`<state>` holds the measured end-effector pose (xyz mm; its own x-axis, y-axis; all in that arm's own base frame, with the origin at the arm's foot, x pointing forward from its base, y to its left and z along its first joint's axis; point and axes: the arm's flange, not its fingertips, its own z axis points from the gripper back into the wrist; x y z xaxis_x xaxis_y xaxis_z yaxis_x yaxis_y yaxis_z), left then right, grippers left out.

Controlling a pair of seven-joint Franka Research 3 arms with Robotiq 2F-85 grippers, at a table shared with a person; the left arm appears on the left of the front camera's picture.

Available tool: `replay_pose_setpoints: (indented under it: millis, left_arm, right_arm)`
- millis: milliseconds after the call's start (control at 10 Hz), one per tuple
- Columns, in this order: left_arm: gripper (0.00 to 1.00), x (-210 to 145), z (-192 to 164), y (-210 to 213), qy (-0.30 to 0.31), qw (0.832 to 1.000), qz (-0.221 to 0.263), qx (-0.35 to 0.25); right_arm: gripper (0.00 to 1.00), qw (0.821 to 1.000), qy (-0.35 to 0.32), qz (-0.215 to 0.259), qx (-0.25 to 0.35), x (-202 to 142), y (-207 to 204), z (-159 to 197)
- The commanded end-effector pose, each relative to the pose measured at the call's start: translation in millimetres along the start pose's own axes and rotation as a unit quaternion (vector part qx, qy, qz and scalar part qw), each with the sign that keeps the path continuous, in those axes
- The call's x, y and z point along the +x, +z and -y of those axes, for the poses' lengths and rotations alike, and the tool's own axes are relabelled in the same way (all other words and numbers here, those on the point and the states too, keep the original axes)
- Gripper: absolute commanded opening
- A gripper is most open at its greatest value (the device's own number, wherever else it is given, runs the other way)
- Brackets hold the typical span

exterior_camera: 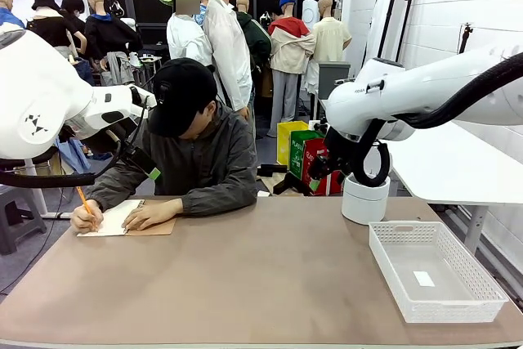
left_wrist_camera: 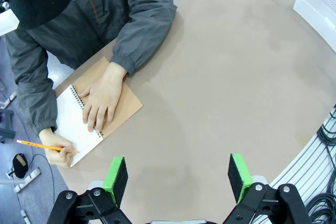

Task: Sort the paper based on its condition.
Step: If a person hands you a paper, place it in the Organizing basket , and if it's crumpled, put it in the Trash can.

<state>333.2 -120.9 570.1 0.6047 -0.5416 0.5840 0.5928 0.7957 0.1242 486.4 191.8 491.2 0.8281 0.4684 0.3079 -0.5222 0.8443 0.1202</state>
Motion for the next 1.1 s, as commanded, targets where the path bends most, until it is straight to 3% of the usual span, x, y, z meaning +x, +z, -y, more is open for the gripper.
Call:
replay_pose_setpoints:
  millis: [0,100,500,700,1000]
  left_arm:
    - [1.00,-0.4,-0.8,0.4,0.000,1.000,0.000,0.000]
    - [1.00,-0.4,-0.8,0.4,0.000,1.000,0.000,0.000]
    - [1.00,-0.4,-0.8,0.4,0.000,1.000,0.000,0.000]
    - [1.00,-0.4,-0.8,0.4,0.000,1.000,0.000,0.000]
    - [1.00,-0.4,-0.8,0.4,0.000,1.000,0.000,0.000]
  right_arm:
    - [1.00,0.999,0.023,0.006,0.030,-14.3,10.0,13.4]
    - [1.00,1.000,0.000,0.000,0.000,0.0,0.0,0.0]
    - [1.00,1.000,0.011,0.001,0.005,-3.0,3.8,2.3]
    - [1.00,0.997,0.034,0.060,0.024,-8.6,24.8,-25.9]
    - [1.00,0.984,0.126,0.118,0.035,-26.5,57.5,-71.7]
